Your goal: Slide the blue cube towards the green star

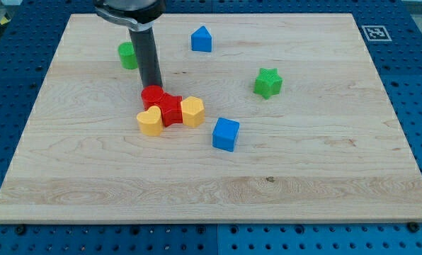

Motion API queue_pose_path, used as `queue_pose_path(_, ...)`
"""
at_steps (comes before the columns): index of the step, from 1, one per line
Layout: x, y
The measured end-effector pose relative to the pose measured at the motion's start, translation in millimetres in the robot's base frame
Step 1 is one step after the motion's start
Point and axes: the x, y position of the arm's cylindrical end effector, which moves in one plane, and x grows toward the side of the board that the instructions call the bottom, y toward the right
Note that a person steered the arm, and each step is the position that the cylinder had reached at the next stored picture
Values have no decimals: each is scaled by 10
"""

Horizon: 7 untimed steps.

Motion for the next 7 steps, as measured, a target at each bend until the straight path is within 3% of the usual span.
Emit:
queue_pose_path(1,-193,217)
queue_pose_path(4,256,1970)
queue_pose_path(7,1912,2091)
